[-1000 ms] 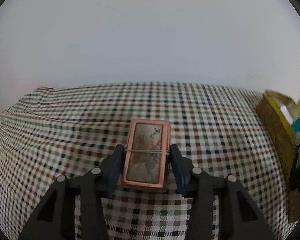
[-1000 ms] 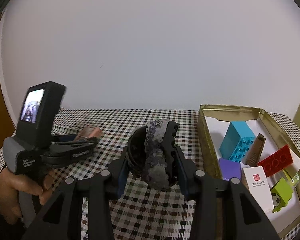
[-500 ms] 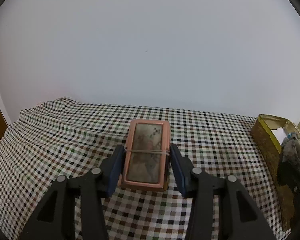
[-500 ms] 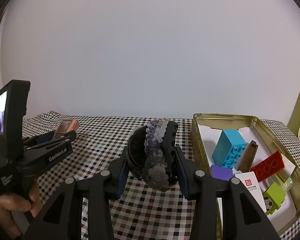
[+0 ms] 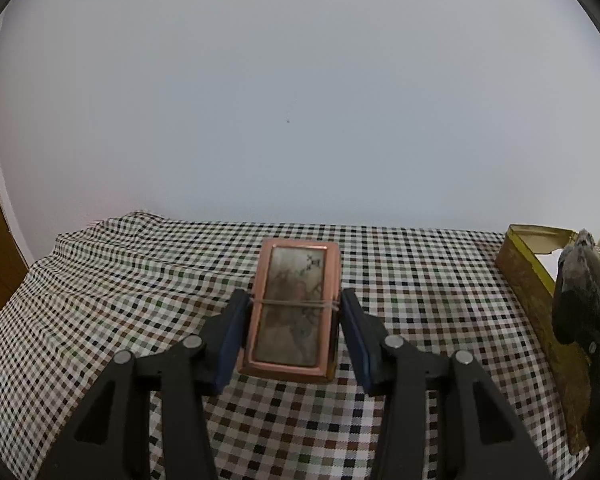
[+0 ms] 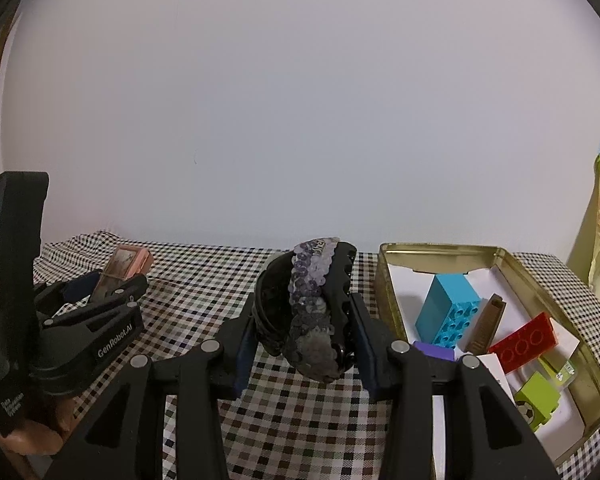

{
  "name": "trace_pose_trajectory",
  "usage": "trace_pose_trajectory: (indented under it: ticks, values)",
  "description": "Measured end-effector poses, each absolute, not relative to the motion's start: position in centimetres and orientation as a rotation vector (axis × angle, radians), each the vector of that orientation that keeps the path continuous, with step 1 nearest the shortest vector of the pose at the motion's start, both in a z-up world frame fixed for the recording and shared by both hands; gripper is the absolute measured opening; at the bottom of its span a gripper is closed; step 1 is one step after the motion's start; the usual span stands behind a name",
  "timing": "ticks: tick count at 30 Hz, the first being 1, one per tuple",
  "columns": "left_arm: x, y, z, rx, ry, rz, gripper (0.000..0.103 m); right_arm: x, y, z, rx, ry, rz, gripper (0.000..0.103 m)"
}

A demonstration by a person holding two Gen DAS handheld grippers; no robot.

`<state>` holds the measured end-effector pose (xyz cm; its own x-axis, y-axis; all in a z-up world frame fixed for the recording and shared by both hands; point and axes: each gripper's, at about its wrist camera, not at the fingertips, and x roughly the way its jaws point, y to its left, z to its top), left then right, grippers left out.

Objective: Organize rigid objects
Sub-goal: 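Lift the geode rock and pink picture box and carry them toward the tin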

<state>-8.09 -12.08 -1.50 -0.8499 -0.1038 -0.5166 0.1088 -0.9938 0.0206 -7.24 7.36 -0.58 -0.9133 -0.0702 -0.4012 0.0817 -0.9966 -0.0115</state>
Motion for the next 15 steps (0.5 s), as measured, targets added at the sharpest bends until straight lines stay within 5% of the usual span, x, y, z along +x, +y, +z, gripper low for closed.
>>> trace_pose_trajectory:
  ticks: [15]
  values:
    - [-6.3, -10.9, -1.1, 0.784, 0.038, -2.915, 0.046, -6.7, 8.0, -1.1, 0.568, 0.085, -2.991, 0.045]
